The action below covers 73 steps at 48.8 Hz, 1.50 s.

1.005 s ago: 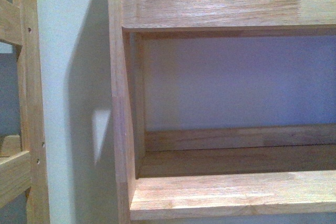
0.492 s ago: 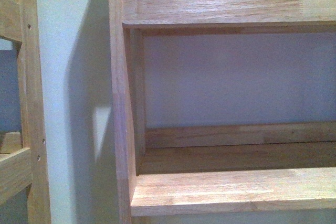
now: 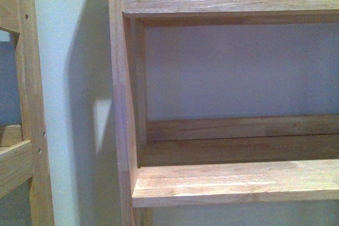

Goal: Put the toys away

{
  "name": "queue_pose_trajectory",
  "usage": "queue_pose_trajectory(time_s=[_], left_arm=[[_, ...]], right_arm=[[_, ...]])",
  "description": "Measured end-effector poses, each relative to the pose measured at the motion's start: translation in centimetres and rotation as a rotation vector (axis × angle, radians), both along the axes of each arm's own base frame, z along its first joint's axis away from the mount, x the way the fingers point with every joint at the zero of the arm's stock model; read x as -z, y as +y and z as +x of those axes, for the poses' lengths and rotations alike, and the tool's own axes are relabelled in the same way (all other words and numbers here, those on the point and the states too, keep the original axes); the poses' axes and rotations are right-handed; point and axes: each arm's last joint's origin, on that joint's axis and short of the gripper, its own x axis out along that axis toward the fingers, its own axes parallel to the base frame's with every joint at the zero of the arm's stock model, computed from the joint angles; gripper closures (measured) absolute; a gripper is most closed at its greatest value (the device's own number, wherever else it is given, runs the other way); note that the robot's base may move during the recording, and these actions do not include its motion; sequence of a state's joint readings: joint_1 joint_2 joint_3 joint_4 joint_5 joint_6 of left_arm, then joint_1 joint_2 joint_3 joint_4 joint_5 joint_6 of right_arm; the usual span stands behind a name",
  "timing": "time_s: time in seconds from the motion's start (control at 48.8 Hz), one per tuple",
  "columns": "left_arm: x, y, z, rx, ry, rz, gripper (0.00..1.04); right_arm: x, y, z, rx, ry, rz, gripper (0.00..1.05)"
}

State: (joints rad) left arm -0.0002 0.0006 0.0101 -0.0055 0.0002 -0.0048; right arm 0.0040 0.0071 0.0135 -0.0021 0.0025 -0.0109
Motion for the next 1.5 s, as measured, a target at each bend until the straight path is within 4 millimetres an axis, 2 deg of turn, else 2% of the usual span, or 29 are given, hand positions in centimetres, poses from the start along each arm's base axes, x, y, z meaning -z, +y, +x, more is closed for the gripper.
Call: queue_pose_trajectory(time_s=[0.123,0.144,0.287,0.492,0.636,1.497], left_arm=[[0.0,0.0,0.0,0.0,0.0,0.0,0.06],[0.0,0.0,0.0,0.0,0.0,0.0,0.06],[0.0,0.0,0.0,0.0,0.0,0.0,0.06],[0.0,0.0,0.0,0.0,0.0,0.0,0.06],[0.0,0.0,0.0,0.0,0.0,0.0,0.06],[0.0,0.0,0.0,0.0,0.0,0.0,0.06]], right_arm=[[0.0,0.0,0.0,0.0,0.0,0.0,0.85],[0.0,0.0,0.0,0.0,0.0,0.0,0.78],[0.0,0.0,0.0,0.0,0.0,0.0,0.54],[0.0,0.0,0.0,0.0,0.0,0.0,0.26],[0.0,0.0,0.0,0.0,0.0,0.005,0.0],[0.0,0.0,0.0,0.0,0.0,0.004,0.0]])
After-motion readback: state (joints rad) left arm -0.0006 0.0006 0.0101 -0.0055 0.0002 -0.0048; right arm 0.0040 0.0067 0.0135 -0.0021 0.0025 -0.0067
